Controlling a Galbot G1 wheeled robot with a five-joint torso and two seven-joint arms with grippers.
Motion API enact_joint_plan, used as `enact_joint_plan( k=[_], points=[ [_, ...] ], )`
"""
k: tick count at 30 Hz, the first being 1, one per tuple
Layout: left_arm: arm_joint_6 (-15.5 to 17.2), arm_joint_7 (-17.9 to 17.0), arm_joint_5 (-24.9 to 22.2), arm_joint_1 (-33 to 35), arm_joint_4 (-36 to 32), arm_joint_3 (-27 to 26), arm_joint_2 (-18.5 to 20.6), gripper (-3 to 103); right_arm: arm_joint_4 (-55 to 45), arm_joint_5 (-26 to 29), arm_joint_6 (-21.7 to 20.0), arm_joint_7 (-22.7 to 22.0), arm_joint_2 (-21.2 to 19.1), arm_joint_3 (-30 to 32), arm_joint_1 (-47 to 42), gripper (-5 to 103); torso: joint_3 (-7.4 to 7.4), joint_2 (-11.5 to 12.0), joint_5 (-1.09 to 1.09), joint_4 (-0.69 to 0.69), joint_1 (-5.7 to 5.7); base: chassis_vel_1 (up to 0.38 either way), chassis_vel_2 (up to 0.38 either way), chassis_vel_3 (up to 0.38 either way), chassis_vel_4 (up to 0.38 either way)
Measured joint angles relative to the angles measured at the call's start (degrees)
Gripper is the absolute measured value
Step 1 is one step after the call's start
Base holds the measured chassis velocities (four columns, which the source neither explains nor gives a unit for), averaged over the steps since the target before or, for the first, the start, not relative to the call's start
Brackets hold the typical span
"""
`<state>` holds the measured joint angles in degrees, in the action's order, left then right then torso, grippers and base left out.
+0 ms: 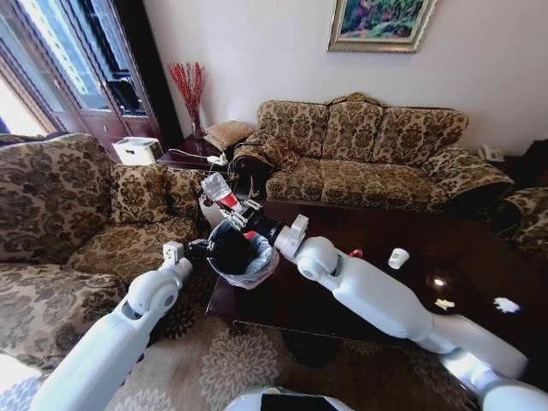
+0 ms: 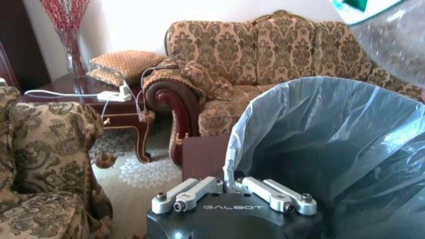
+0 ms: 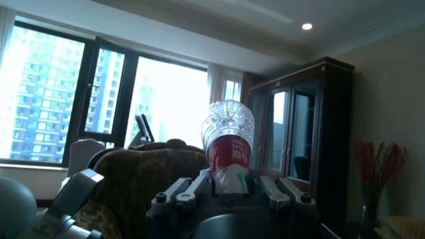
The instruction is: Move to the front of the table and place the trash on the table into the trash bin.
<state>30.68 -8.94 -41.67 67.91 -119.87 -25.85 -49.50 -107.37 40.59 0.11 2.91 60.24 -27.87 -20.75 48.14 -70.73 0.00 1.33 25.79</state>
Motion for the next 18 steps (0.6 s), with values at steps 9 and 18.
enact_joint_plan(
  k=[9,18],
  points=[
    [0.3,0.3,-0.5,-0.8,0.2,-0.3,0.6,3,0.2,-2.9,1.6,0.5,-1.3,0.5,-2.5,20,-0.01,0.0,0.0,0.01,-0.01,0.0,0.0,0.0,0.0],
    [0.3,0.4,-0.4,0.2,-0.3,-0.6,0.5,3,-0.5,-0.8,1.1,-0.5,-1.7,1.5,-3.6,30,-0.01,0.0,-0.01,0.02,-0.02,0.0,0.0,0.0,0.0]
  ],
)
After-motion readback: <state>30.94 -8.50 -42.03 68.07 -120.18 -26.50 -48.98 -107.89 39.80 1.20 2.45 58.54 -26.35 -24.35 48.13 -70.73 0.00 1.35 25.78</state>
